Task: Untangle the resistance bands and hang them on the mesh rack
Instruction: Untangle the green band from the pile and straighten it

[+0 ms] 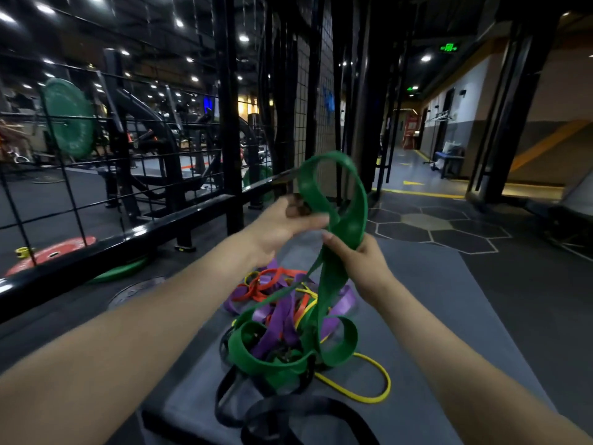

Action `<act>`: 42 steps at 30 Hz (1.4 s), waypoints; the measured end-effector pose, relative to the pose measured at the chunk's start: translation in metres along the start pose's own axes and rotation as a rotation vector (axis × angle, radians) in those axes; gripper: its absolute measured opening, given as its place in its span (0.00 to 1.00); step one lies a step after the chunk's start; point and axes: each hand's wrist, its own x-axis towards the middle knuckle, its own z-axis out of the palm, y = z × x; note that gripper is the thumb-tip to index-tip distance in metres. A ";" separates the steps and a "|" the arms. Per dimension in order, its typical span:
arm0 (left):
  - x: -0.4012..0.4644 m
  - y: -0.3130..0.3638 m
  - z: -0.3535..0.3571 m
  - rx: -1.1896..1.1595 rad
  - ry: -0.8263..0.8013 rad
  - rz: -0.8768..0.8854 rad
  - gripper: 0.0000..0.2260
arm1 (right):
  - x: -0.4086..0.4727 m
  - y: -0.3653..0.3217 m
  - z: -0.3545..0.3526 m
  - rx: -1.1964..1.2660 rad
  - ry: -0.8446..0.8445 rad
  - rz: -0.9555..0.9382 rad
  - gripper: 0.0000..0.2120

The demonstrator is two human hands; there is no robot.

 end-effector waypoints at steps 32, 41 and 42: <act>0.011 -0.141 -0.001 0.991 0.119 0.046 0.08 | -0.021 0.120 -0.129 -1.013 0.147 0.662 0.29; 0.002 -0.126 0.019 0.871 0.093 0.078 0.05 | -0.017 0.063 -0.039 -0.564 -0.261 0.146 0.24; 0.000 -0.128 0.014 0.841 0.100 0.068 0.06 | -0.018 0.063 -0.035 -0.519 -0.274 0.154 0.24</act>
